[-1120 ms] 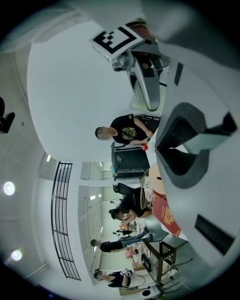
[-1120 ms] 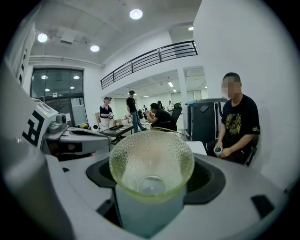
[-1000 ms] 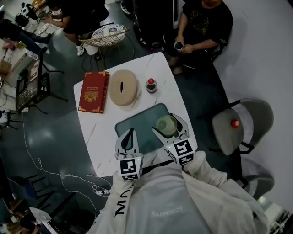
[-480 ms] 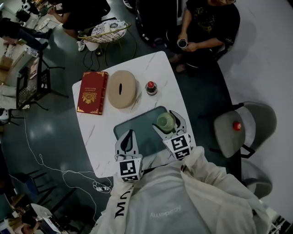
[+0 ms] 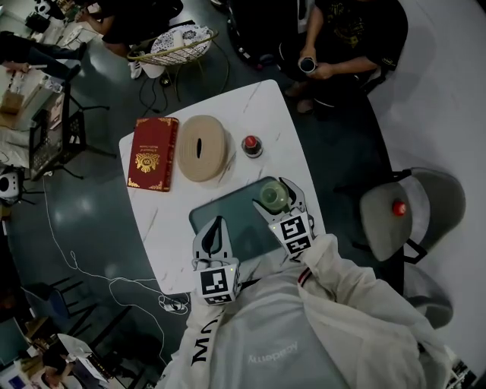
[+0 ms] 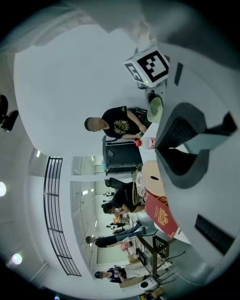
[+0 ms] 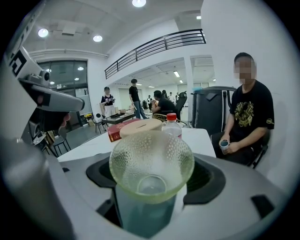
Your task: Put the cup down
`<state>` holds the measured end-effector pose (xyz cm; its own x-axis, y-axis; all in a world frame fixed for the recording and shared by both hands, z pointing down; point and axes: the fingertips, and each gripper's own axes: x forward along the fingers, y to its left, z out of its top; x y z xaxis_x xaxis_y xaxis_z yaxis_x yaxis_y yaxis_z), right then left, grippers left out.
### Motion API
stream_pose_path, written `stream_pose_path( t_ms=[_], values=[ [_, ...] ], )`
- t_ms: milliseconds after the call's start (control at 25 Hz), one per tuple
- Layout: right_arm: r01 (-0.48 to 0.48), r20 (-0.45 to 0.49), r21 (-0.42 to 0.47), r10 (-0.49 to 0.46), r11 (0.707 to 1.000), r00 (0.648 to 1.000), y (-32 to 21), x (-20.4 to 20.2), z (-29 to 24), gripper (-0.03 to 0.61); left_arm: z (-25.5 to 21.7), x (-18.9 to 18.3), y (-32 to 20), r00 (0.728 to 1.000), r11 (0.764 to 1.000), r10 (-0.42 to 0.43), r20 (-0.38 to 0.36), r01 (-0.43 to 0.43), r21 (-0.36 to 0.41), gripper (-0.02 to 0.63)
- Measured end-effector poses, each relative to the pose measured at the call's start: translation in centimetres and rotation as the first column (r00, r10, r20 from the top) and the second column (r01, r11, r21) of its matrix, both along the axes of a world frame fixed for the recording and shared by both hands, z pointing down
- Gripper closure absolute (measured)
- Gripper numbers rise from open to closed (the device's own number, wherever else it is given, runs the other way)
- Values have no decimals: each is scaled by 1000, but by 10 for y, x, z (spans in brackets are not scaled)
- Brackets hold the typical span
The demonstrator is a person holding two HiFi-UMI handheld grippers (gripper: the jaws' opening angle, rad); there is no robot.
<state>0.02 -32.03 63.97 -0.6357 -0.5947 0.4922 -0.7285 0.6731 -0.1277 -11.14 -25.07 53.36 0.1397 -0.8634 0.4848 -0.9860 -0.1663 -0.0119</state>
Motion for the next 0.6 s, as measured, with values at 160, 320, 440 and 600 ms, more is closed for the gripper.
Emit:
stream_pose_path(
  t_ms=[160,320,440,600],
  values=[
    [8,-10,-5,-8,1000,1000,-6,-3,17,186,6,0,0,1000,1000,-3,7,3,-19,601],
    [5,-18,-13,-6,1000,1000,-11,-4,31,186,11,1,3,1000,999,-7,12,7,-39,601],
    [7,-23,-20,-7,1000,1000,-13,-5,39,186,11,2,4,1000,999,-7,16,8,-43,601],
    [10,-26,-33,-11,999,1000,-13,-6,46,186,12,2,4,1000,999,-9,20,10,-50,601]
  ],
)
